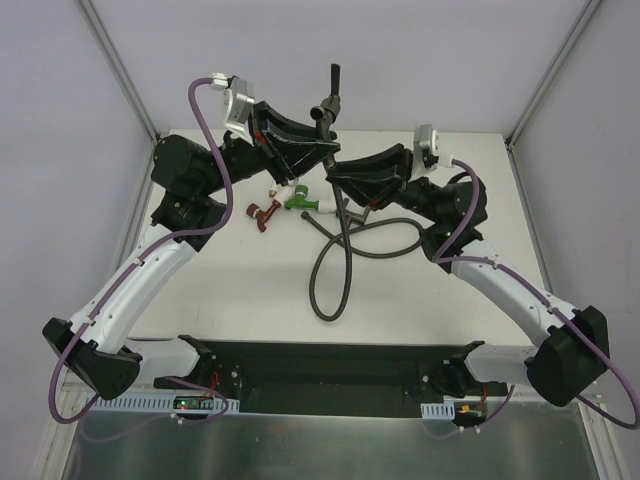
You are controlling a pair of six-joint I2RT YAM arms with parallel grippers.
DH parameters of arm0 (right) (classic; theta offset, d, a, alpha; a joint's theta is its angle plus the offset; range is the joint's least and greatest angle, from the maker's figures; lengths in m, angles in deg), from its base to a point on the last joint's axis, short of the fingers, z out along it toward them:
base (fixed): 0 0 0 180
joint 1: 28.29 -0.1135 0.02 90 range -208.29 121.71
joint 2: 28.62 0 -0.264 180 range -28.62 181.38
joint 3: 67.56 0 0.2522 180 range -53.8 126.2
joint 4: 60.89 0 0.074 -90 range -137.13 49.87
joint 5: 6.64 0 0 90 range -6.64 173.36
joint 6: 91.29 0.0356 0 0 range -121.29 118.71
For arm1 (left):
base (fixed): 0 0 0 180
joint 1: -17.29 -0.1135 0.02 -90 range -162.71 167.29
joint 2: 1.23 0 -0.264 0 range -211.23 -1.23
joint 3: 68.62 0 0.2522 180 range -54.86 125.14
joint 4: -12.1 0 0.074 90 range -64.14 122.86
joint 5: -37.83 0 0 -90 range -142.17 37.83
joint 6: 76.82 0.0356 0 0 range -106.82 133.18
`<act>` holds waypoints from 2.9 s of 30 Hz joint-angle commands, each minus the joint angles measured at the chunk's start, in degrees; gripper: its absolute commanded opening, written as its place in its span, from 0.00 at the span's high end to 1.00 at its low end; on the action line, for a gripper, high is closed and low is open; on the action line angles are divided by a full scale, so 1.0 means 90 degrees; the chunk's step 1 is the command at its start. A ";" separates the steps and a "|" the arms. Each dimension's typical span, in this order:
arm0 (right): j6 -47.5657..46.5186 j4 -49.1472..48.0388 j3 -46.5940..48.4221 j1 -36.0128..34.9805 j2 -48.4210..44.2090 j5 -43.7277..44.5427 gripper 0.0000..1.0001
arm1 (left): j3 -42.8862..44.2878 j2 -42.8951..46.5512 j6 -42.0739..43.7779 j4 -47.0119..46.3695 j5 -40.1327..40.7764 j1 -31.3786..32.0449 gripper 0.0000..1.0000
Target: Install the water faucets
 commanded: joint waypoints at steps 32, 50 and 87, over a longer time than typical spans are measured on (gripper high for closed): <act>0.0339 -0.1451 -0.0284 0.0037 -0.0174 0.0532 0.97 | -0.0066 -0.0157 -0.0166 -0.0723 -0.0376 0.0067 1.00; 0.1140 -0.2193 -0.0128 0.0076 0.0061 -0.0025 0.98 | -0.0056 -0.0314 -0.0136 -0.0977 -0.0552 0.0165 1.00; 0.2370 -0.3355 -0.0098 0.0720 0.0187 -0.0044 0.98 | -0.0730 -0.0060 0.0322 -0.0598 -0.0758 0.0272 1.00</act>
